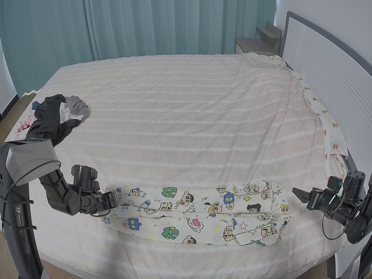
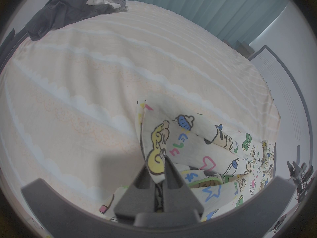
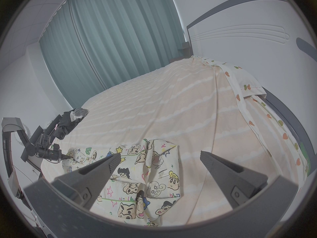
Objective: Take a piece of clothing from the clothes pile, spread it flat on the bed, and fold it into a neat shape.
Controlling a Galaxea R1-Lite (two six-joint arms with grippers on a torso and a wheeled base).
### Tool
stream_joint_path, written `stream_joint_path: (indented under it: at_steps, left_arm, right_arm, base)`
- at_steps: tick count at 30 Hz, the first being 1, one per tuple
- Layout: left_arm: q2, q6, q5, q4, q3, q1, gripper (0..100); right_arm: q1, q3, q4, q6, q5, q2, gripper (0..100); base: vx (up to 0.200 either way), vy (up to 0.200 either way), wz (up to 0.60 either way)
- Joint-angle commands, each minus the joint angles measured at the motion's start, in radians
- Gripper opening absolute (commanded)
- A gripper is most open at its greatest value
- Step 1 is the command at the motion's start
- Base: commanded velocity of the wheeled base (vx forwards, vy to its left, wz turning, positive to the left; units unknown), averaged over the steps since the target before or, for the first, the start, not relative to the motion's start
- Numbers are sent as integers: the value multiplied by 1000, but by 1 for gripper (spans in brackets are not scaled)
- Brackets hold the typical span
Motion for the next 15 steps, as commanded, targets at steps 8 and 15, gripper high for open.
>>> stream_joint_path:
  at_steps: [8, 15]
  left_arm:
    - [-77, -2, 2, -50, 85, 6, 0]
    - [-82, -7, 2, -90, 144, 35, 0]
  right_arm:
    - [-1, 18, 0, 0, -1, 0, 100]
    - [-1, 18, 0, 1, -10, -6, 100]
  base:
    - [0, 0, 0]
    - [0, 0, 0]
